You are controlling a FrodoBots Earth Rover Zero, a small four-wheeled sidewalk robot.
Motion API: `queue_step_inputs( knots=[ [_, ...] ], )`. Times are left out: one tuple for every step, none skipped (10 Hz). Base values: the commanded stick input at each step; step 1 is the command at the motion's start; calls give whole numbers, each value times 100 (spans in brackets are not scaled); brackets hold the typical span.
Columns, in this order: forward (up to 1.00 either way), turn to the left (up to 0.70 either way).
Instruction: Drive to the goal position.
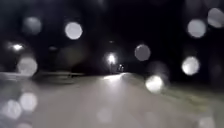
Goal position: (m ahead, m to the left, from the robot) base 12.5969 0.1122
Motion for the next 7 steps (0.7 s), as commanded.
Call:
queue_step_inputs(
  knots=[
    [100,0],
    [100,0],
    [100,0],
    [100,0],
    [100,0],
    [100,0],
    [100,0]
  ],
)
